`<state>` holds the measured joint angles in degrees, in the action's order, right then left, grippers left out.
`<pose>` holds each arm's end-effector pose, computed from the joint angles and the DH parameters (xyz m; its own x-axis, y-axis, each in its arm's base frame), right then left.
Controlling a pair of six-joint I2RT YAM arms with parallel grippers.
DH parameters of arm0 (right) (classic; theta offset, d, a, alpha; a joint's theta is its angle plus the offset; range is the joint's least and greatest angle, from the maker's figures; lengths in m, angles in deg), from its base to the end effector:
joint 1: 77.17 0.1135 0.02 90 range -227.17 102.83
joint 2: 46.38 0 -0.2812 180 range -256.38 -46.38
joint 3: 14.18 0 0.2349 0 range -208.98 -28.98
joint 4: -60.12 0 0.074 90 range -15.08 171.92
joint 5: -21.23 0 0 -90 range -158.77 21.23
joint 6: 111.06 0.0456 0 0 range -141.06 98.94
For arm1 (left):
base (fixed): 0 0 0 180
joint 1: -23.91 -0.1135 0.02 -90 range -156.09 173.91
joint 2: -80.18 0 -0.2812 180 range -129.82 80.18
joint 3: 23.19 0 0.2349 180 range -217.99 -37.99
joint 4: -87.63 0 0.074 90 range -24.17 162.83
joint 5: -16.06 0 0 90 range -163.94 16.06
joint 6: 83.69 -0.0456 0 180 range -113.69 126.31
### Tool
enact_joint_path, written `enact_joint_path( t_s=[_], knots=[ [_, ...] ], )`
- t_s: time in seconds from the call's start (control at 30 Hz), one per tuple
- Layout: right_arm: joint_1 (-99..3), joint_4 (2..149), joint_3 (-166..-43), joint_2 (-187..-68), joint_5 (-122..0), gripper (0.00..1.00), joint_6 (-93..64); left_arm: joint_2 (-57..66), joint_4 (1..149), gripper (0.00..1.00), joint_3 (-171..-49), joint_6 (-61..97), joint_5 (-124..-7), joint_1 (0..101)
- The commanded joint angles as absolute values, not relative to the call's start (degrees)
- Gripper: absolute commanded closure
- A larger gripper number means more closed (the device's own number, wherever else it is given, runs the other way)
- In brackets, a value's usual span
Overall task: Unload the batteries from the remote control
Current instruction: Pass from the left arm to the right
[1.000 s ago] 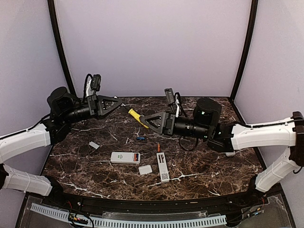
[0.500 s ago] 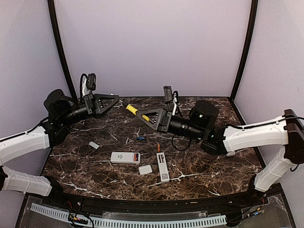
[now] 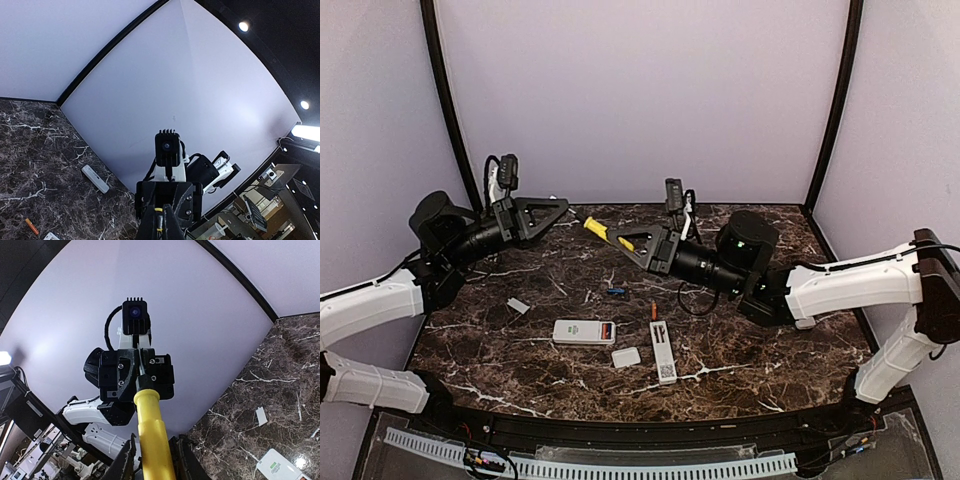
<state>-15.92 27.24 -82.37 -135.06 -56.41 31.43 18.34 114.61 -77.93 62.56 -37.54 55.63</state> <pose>0.1595 0.3110 0.3378 -0.6963 0.3418 -0.6312 -0.6646 0.0253 0.7468 0.1767 -0.1411 0.3700 -0.5859 -0.4246 -0.6902 0.7393 0.0687 -0.6698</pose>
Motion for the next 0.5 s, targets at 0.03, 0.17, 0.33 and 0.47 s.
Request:
enact_joint_path(
  t_s=[0.03, 0.17, 0.33, 0.47],
  knots=[
    [-15.22, 23.17, -83.91, -135.39, -57.36, 0.8, 31.32, 19.24, 115.38, 1.0, -76.67, 62.12, -37.82, 55.81],
    [-15.27, 23.58, -84.0, -135.32, -57.58, 0.9, 31.15, 18.95, 115.45, 1.0, -76.58, 62.12, -37.71, 55.79],
    [-15.26, 25.07, -83.55, -134.25, -58.94, 1.0, 30.24, 19.22, 111.28, 1.0, -77.88, 58.89, -37.19, 55.74],
    [-15.16, 31.96, -83.21, -130.66, -63.23, 1.0, 27.2, 20.27, 97.56, 0.51, -82.0, 50.65, -38.98, 55.68]
  ],
)
